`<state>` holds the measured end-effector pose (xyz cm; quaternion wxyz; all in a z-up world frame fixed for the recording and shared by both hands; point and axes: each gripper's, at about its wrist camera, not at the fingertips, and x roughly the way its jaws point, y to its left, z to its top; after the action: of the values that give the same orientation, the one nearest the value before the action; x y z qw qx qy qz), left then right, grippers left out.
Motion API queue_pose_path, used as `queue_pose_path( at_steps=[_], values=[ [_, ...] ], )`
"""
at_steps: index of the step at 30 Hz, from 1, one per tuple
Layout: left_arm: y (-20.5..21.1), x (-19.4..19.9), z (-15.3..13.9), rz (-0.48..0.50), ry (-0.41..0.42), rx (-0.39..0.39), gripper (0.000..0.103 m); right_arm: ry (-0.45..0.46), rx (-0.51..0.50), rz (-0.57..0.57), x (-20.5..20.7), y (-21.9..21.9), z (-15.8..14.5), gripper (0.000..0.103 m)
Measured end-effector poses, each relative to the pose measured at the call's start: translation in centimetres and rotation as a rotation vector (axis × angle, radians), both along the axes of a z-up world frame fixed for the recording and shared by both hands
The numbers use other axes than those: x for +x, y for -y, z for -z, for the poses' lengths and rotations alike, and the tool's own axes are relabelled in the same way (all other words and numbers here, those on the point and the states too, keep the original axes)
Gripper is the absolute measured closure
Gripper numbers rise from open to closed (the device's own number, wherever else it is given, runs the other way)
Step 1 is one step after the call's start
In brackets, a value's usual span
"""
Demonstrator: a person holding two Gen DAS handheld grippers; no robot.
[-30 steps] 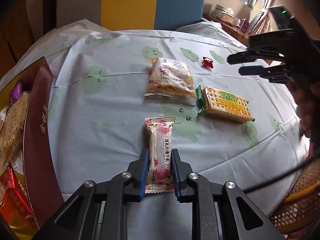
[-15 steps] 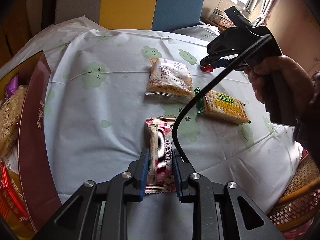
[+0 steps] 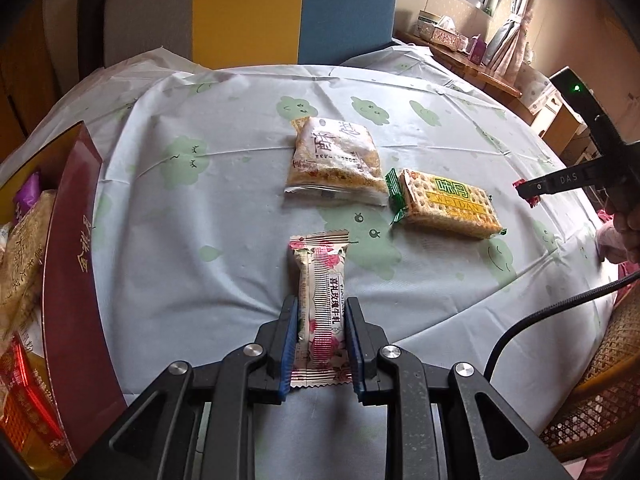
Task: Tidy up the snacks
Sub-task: 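Grasp the small red candy with the right tool while the left tool holds the wrapper, then carry the pink wrapper into the gold tin and open the left tool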
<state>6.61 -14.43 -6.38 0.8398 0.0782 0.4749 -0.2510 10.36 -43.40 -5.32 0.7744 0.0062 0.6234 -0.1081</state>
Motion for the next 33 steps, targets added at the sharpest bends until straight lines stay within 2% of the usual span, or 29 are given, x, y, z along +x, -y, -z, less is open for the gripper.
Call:
queue_pose_path(
  at_steps=[3, 8, 14, 33],
  values=[
    [0.3, 0.0, 0.0, 0.000, 0.011, 0.018, 0.079, 0.027, 0.006, -0.010, 0.3, -0.3, -0.2, 0.087],
    [0.7, -0.4, 0.0, -0.003, 0.040, 0.047, 0.080, 0.039, 0.026, 0.008, 0.9, -1.1, 1.4, 0.086],
    [1.0, -0.8, 0.1, -0.015, 0.076, 0.068, 0.081, 0.052, 0.058, 0.028, 1.6, 0.0, 2.0, 0.084],
    [1.1, -0.8, -0.2, -0.041, 0.069, 0.063, 0.082, 0.057, 0.051, 0.019, 0.6, -0.5, 2.5, 0.085]
  ],
)
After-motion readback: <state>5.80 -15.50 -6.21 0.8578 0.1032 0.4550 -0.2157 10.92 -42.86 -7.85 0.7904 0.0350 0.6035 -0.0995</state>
